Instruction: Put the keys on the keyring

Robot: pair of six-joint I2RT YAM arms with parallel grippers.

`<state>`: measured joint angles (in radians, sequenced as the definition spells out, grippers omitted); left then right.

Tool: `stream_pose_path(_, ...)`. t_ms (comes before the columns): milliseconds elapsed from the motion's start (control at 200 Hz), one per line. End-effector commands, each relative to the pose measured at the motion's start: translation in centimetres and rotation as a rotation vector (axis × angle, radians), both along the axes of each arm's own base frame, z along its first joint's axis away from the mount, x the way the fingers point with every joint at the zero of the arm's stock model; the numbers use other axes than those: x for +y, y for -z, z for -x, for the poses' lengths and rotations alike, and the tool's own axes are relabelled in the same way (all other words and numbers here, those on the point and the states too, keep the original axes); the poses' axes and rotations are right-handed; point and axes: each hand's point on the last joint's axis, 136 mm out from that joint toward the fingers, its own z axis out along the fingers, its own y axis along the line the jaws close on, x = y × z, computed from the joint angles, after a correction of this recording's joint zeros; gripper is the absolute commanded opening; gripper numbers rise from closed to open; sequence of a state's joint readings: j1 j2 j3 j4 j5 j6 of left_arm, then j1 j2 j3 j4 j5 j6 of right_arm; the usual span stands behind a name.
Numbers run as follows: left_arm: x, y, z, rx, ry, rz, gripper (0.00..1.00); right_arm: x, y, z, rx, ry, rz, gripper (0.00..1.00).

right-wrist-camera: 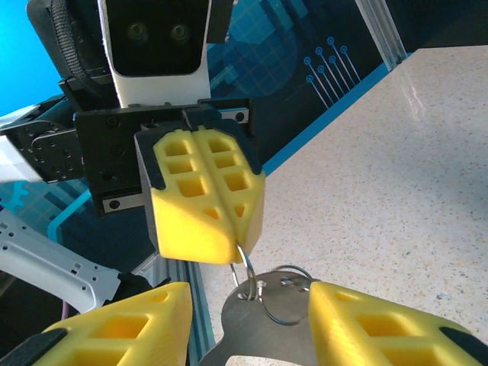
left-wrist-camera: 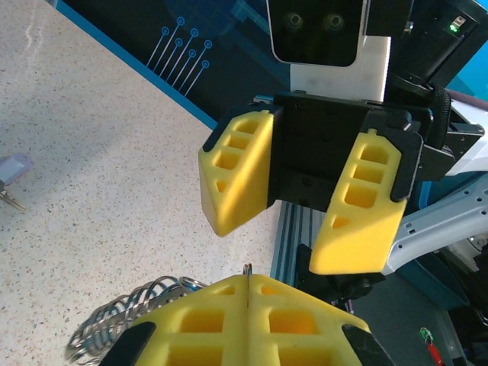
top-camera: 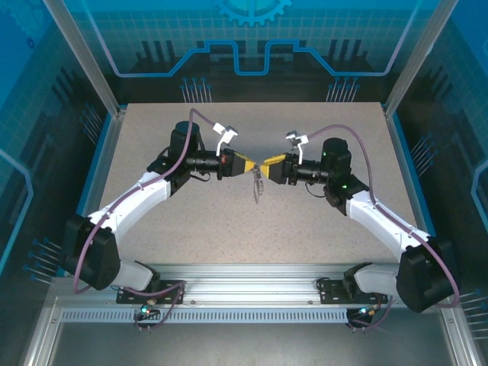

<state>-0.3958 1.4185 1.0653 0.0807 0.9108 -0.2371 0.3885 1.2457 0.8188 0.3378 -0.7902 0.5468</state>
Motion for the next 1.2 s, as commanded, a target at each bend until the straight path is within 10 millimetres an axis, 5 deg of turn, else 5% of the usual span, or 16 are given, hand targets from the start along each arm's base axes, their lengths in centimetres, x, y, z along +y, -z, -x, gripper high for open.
stream_pose_path(0,-0.1,-2.0,0.4,-0.049,0.013,0.026,0.00,0.8,-1.0,0.6,-0.030,-0.033,-0.022,0.44)
stream_pose_path(690,-0.2,-1.9,0.7,-0.044,0.038,0.022,0.00,2.3,-0.3,0.2,-0.021,-0.055,0.009,0.17)
stream_pose_path(950,-0.1,-2.0,1.0,-0.038,0.049,0.022,0.00,2.8,-1.2,-0.7,-0.033,-0.056,0.000,0.24)
stream_pose_path(1195,-0.1,-2.2,1.0,-0.043,0.048,0.023,0.00,2.9,-1.0,-0.3,-0.035,-0.079,0.006,0.11)
